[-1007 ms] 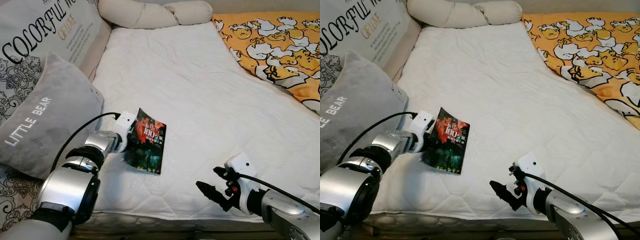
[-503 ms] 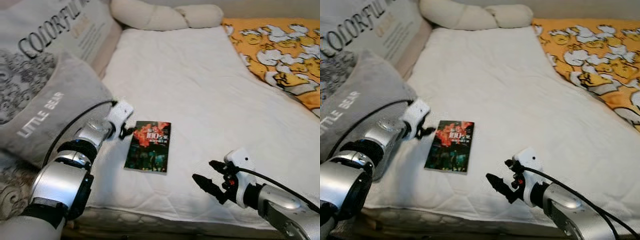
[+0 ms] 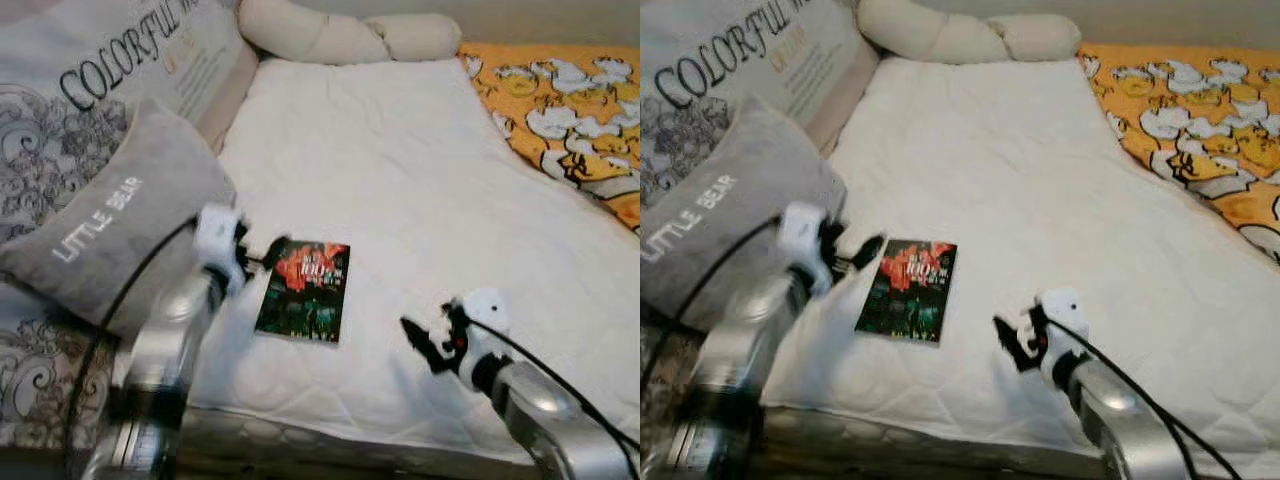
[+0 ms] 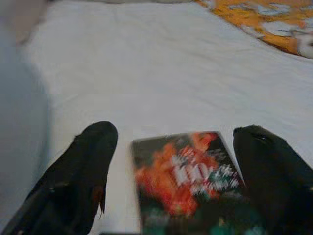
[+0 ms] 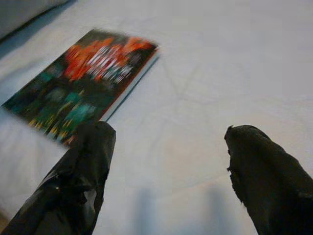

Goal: Clean up the room

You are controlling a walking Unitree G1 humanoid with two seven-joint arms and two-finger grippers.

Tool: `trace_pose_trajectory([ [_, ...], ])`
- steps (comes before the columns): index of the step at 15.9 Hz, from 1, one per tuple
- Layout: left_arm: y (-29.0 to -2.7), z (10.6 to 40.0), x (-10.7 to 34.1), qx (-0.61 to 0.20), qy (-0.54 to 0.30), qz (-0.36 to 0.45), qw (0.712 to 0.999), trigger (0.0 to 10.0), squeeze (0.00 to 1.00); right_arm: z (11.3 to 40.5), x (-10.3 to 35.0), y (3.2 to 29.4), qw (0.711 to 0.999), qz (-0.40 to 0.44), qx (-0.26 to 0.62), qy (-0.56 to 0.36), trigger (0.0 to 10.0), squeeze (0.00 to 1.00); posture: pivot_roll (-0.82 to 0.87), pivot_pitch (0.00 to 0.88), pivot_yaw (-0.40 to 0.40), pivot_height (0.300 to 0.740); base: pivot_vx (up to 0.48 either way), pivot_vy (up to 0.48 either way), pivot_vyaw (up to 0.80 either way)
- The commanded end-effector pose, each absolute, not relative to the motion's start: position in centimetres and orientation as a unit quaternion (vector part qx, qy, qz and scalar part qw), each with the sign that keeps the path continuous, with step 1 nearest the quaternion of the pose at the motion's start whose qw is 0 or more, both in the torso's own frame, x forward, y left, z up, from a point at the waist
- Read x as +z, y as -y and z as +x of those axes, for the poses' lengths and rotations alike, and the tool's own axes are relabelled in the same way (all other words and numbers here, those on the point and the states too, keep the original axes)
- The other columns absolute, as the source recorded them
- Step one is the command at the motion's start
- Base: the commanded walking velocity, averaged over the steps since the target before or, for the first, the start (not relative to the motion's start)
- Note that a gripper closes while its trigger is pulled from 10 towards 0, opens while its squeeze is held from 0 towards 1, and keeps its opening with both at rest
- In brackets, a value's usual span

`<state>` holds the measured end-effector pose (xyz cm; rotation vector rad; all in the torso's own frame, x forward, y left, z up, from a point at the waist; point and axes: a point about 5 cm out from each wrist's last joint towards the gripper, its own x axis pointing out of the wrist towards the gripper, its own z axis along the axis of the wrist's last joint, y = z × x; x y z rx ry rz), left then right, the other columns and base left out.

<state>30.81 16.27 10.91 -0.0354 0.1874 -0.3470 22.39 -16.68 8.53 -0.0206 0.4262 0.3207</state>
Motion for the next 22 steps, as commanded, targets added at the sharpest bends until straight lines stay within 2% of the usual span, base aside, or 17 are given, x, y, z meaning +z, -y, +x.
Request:
trace_pose_trajectory([
  [1,-16.6,30.6,12.9,-0.151,-0.065,-0.010,0.986,10.0,1.00,22.7,8.7,17.3,0.971,-0.008,0.132,-0.200,10.0,0.00,-0.13,0.000,0.020,0.740,0.000,-0.386,0.00],
  [3,-17.1,28.9,13.5,-0.131,-0.052,0.023,0.990,10.0,1.00,22.9,8.7,17.2,0.975,0.004,0.104,-0.196,10.0,0.00,-0.11,0.000,-0.007,0.740,0.000,-0.428,0.00],
  [8,-18.2,24.9,12.7,-0.083,-0.104,0.047,0.990,10.0,1.00,24.0,8.5,16.5,0.977,0.011,0.081,-0.196,10.0,0.00,-0.07,0.000,-0.044,0.740,0.000,-0.426,0.00],
  [10,-19.0,25.2,12.4,-0.064,-0.108,0.076,0.989,10.0,1.00,24.5,8.2,15.9,0.976,0.007,0.094,-0.198,10.0,0.00,-0.06,0.000,-0.050,0.740,0.000,-0.379,0.00],
  [15,-18.9,25.5,12.7,-0.078,-0.127,0.073,0.986,10.0,1.00,25.4,8.3,14.8,0.975,0.008,0.104,-0.197,10.0,0.00,-0.07,0.000,-0.047,0.740,0.000,-0.356,0.00],
  [17,-18.7,25.8,13.1,-0.072,-0.116,0.048,0.989,10.0,1.00,25.5,8.2,14.6,0.975,0.006,0.101,-0.197,10.0,0.00,-0.06,0.000,-0.054,0.740,0.000,-0.358,0.00],
  [22,-18.6,25.9,13.2,-0.082,-0.124,0.069,0.987,10.0,1.00,25.7,8.6,14.8,0.976,0.008,0.095,-0.195,10.0,0.00,-0.08,0.000,-0.051,0.740,0.000,-0.359,0.00],
])
